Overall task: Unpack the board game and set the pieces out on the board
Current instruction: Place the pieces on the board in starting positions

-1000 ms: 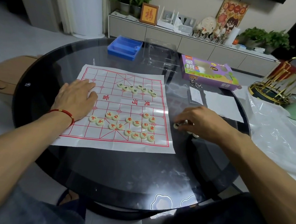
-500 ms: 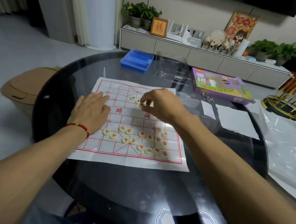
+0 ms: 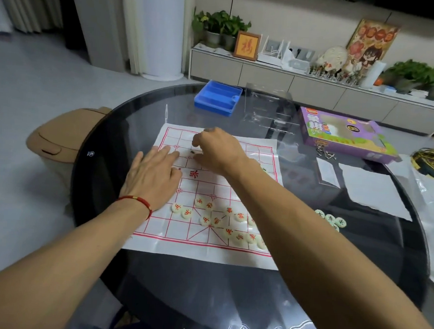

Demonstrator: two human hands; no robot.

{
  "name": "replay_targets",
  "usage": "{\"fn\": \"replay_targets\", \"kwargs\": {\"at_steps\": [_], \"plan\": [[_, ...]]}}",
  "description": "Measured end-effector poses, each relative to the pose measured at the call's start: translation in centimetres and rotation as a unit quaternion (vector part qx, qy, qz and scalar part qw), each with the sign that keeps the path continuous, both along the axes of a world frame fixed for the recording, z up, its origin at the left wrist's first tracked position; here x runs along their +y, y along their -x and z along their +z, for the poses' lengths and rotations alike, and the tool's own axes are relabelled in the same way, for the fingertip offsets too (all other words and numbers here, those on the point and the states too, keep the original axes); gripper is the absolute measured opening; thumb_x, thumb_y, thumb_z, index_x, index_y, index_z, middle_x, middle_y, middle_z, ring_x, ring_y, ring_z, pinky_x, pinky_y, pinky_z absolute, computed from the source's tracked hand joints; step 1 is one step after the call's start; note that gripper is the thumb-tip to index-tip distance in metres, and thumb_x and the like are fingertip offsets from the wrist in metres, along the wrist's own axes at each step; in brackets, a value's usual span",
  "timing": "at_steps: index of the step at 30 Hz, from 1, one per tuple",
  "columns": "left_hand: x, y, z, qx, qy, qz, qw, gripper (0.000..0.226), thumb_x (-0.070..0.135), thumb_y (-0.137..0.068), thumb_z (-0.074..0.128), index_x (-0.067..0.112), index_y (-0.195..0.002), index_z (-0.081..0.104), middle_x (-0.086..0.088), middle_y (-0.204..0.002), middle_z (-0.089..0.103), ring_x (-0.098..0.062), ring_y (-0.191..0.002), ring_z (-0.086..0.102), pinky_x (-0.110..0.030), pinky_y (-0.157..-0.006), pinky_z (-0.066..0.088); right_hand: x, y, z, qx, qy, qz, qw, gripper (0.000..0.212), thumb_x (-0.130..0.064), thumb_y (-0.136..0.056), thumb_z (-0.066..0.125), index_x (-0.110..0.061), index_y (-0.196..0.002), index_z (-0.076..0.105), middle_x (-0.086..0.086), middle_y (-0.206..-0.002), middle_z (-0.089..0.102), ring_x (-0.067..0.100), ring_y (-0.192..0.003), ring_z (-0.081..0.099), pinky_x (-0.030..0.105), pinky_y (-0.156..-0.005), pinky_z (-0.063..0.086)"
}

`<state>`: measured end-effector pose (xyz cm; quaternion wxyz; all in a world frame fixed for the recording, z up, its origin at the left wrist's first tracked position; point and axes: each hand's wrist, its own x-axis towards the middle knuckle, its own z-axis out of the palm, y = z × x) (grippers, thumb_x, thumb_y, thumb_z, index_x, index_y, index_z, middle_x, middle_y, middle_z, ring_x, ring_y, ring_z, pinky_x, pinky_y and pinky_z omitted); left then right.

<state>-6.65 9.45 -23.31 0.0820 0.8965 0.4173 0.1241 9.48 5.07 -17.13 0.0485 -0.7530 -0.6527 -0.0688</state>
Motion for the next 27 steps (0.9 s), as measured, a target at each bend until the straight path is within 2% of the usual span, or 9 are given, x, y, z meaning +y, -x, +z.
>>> {"fn": "replay_targets", "kwargs": {"at_steps": [3,5,9,11,14,17,22,27], "plan": [[0.1,0.1,0.0,0.013,0.005,-0.003,1.000,0.052,0.036,-0.104,0.035,0.025,-0.155,0.032,-0.003,-0.163,0.027,-0.024,-0.152,0.020,-0.051,-0.124,0.012,-3.9,-1.3,0.7,0.029,-0.050,0.006,0.998,0.029,-0.027,-0.097,0.064,-0.017,-0.123,0.070,0.004,-0.118,0.069,0.022,-0.106,0.063,0.038,-0.087,0.057],[0.2,0.1,0.0,0.018,0.006,-0.008,1.000,0.053,0.037,-0.104,0.036,0.024,-0.155,0.032,-0.004,-0.163,0.028,-0.025,-0.152,0.022,-0.052,-0.124,0.013,-7.6,-2.9,0.9,0.040,-0.055,-0.015,0.998,0.026,-0.025,-0.095,0.062,-0.019,-0.119,0.072,0.004,-0.116,0.070,0.023,-0.104,0.064,0.042,-0.086,0.058],[0.1,0.0,0.2,0.017,0.012,-0.004,1.000,0.053,0.036,-0.104,0.038,0.022,-0.154,0.034,-0.005,-0.162,0.029,-0.027,-0.150,0.025,-0.053,-0.123,0.013,-15.6,-6.6,1.2,0.049,0.001,-0.109,0.993,0.022,-0.021,-0.093,0.061,-0.020,-0.111,0.075,0.003,-0.112,0.073,0.024,-0.096,0.068,0.045,-0.078,0.061],[0.0,0.0,0.5,0.016,0.008,-0.005,1.000,0.052,0.034,-0.103,0.038,0.022,-0.153,0.036,-0.006,-0.162,0.031,-0.028,-0.149,0.027,-0.054,-0.123,0.014,-19.4,-8.4,1.7,0.066,0.022,-0.173,0.983,0.020,-0.021,-0.093,0.064,-0.021,-0.109,0.076,0.001,-0.109,0.074,0.025,-0.096,0.069,0.042,-0.081,0.060],[-0.1,0.0,0.7,0.019,0.007,0.001,1.000,0.051,0.034,-0.103,0.039,0.021,-0.152,0.037,-0.007,-0.161,0.033,-0.029,-0.148,0.029,-0.055,-0.122,0.015,-23.3,-10.5,2.2,0.106,0.071,-0.235,0.963,0.023,-0.033,-0.088,0.074,-0.024,-0.109,0.074,-0.001,-0.103,0.073,0.022,-0.094,0.066,0.038,-0.084,0.056],[-0.3,-0.2,0.8,0.020,0.014,0.005,1.000,0.051,0.035,-0.103,0.040,0.021,-0.152,0.038,-0.008,-0.160,0.033,-0.030,-0.148,0.029,-0.056,-0.122,0.015,-24.3,-11.0,1.8,0.118,0.104,-0.247,0.956,0.024,-0.044,-0.086,0.075,-0.031,-0.106,0.072,-0.003,-0.100,0.071,0.022,-0.093,0.065,0.040,-0.083,0.057],[-0.6,-0.2,1.1,0.018,0.021,0.013,1.000,0.051,0.034,-0.103,0.042,0.020,-0.152,0.038,-0.008,-0.160,0.034,-0.030,-0.147,0.031,-0.055,-0.122,0.015,-23.8,-11.1,1.1,0.096,0.087,-0.235,0.963,0.013,-0.031,-0.085,0.077,-0.032,-0.098,0.074,-0.002,-0.091,0.074,0.022,-0.086,0.067,0.040,-0.075,0.059],[-0.7,-0.1,1.1,0.016,0.025,0.014,0.999,0.051,0.034,-0.103,0.041,0.021,-0.153,0.038,-0.007,-0.160,0.033,-0.029,-0.148,0.030,-0.054,-0.123,0.015,-23.3,-11.1,1.2,0.085,0.071,-0.223,0.969,0.014,-0.032,-0.086,0.075,-0.029,-0.101,0.076,-0.002,-0.093,0.074,0.022,-0.083,0.067,0.038,-0.073,0.059]]}}
